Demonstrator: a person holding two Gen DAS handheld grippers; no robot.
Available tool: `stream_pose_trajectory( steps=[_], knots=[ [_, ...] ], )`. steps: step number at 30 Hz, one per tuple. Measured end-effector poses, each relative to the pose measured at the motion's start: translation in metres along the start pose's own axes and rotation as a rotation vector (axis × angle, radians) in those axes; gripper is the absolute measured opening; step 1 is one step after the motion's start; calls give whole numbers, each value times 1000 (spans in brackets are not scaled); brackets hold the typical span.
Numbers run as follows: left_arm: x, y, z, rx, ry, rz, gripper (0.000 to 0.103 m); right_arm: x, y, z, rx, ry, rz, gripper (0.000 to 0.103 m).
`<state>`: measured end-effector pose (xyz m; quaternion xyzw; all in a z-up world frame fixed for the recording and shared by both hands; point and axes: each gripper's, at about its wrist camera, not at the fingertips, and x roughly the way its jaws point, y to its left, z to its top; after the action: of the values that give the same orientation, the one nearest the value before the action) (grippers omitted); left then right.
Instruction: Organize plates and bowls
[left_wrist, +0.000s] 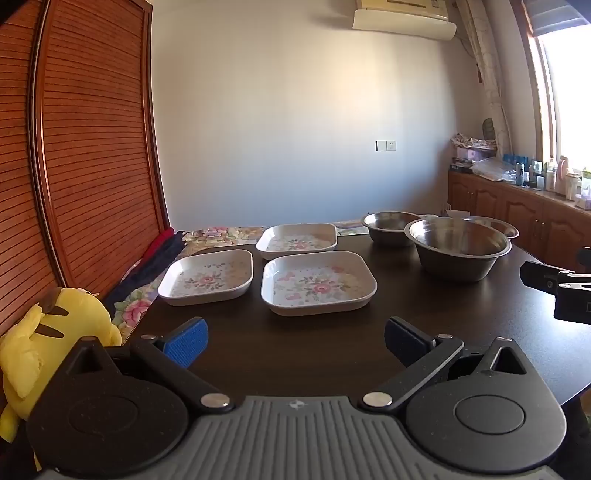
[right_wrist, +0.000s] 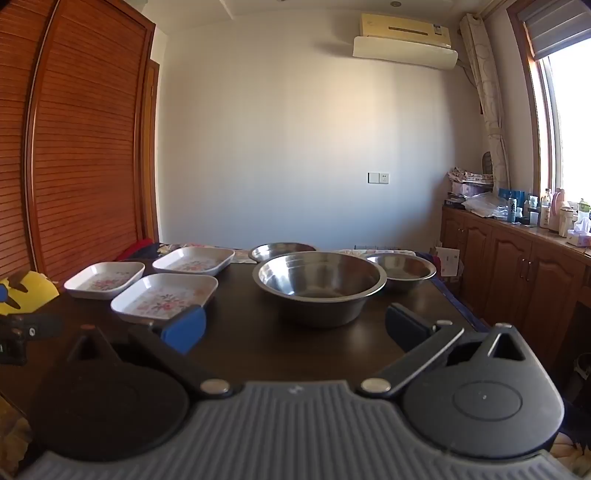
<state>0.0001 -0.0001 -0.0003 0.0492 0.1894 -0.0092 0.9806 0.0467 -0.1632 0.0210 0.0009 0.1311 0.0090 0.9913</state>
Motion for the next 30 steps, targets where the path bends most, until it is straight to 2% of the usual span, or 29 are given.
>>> stream_pose_trajectory(
  steps=[30],
  knots=[
    [0, 0, -1, 1, -1, -4, 103, -3, -2, -1, 5, -11, -3, 103]
  ],
)
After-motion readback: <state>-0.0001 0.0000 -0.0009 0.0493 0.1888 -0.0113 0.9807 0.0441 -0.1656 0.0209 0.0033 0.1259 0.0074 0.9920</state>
